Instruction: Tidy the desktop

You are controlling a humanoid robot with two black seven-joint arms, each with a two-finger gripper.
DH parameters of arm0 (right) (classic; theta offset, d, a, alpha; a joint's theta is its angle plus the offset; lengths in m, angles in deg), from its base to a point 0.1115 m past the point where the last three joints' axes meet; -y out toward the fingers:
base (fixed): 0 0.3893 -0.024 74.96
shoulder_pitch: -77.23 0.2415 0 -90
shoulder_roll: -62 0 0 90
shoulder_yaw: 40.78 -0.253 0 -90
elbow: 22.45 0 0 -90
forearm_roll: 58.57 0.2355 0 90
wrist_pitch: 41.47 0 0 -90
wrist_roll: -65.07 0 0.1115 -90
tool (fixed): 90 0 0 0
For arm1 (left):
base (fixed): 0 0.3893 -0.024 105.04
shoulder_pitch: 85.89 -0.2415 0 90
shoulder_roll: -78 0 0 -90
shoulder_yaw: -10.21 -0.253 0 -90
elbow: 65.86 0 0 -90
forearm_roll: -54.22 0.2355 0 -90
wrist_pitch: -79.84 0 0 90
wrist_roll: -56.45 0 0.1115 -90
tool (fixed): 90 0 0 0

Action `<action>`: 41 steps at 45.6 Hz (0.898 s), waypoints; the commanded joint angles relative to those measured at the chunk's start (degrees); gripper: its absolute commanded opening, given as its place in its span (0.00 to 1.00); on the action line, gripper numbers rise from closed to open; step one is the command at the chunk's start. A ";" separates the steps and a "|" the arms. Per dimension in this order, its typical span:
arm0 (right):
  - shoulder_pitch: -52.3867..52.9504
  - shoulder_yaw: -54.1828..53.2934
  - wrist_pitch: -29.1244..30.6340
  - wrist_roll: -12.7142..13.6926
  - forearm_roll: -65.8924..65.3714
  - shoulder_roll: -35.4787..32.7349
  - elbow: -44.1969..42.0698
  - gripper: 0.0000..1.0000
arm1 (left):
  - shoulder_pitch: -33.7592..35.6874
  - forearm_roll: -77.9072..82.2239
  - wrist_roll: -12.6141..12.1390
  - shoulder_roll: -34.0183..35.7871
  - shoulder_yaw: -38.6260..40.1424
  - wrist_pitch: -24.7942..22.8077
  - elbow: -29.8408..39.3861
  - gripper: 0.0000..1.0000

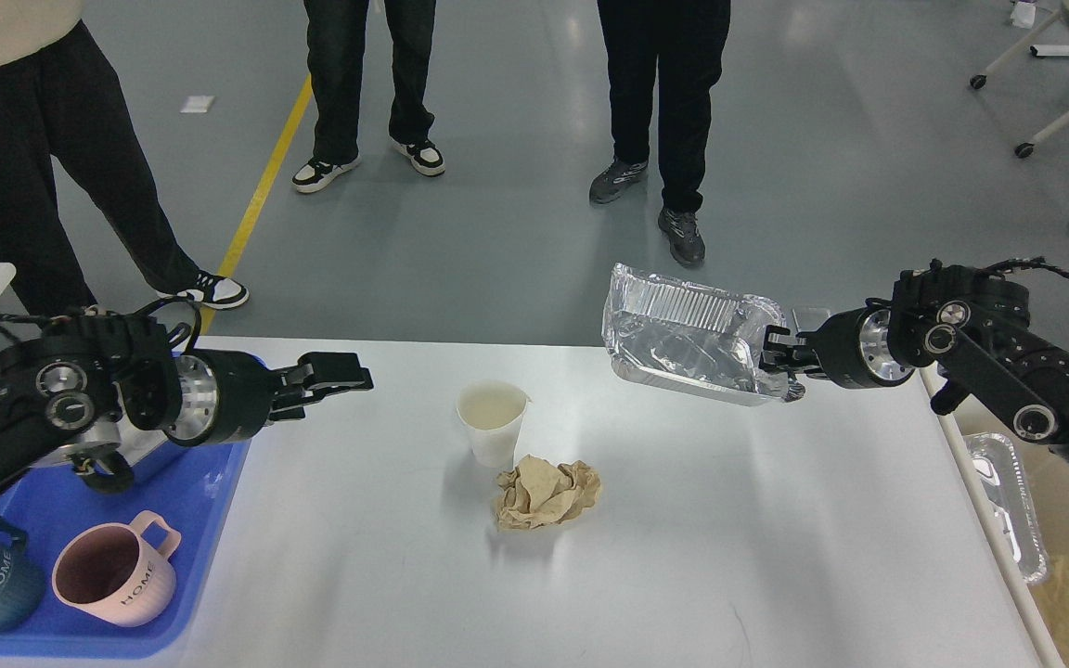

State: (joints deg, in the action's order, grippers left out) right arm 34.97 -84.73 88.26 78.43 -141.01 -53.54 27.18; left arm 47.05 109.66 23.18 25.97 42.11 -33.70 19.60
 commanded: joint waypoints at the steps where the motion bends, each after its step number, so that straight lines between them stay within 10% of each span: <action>1: -0.10 0.00 -0.09 -0.09 0.00 -0.12 0.30 0.00 | 2.85 2.73 -0.57 -8.43 -2.81 1.83 -6.61 0.92; 41: -0.36 -1.23 -0.09 -0.09 0.09 -0.48 0.47 0.00 | 4.61 15.13 2.68 -33.58 -4.75 2.71 -36.07 0.70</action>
State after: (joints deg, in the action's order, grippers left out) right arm 34.67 -85.96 88.16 78.34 -141.01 -53.90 27.58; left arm 51.61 123.85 24.96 -5.86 38.06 -31.16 -14.04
